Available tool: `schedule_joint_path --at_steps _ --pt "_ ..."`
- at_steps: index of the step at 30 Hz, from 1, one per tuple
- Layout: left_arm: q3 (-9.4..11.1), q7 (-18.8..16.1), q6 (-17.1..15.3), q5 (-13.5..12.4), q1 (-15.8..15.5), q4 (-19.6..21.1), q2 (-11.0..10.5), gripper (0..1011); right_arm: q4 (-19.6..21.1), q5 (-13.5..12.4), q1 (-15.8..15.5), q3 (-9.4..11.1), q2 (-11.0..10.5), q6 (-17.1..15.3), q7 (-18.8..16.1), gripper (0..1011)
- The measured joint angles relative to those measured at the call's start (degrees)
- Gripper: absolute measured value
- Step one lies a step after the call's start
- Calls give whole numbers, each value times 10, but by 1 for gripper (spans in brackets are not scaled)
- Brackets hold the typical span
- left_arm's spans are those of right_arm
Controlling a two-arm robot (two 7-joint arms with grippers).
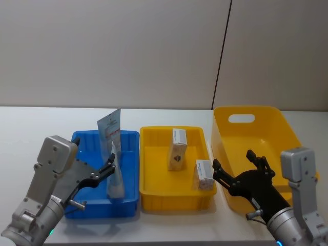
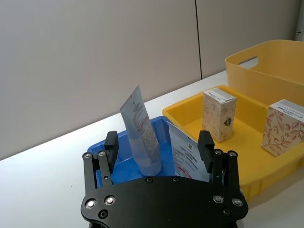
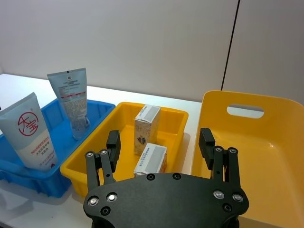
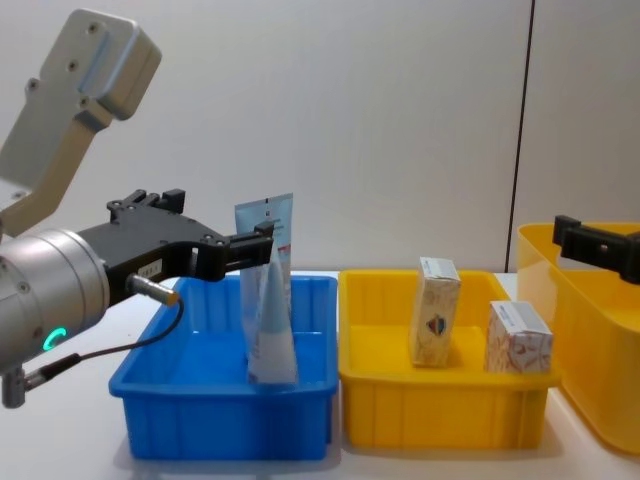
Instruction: Bimanual collaborative sorting of washing and personal care products
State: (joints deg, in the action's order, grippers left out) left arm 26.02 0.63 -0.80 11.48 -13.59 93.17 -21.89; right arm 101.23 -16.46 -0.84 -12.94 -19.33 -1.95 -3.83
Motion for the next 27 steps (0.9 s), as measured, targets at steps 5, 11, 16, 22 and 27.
schedule_joint_path --at_steps 5,11,16,22,27 --pt "0 0 0 0 0 0 0 1001 0 0 0 0 0 0 0 1003" --pt "-1 2 0 1 1 0 0 1001 0 0 0 0 0 0 0 1003" --pt "-5 8 0 10 6 4 1 1001 0 0 0 0 0 0 0 1003" --pt "-17 17 -7 33 27 26 -2 1001 0 0 0 0 0 0 0 1003" --pt "-28 16 -16 47 51 49 -7 1001 0 0 0 0 0 0 0 1003"
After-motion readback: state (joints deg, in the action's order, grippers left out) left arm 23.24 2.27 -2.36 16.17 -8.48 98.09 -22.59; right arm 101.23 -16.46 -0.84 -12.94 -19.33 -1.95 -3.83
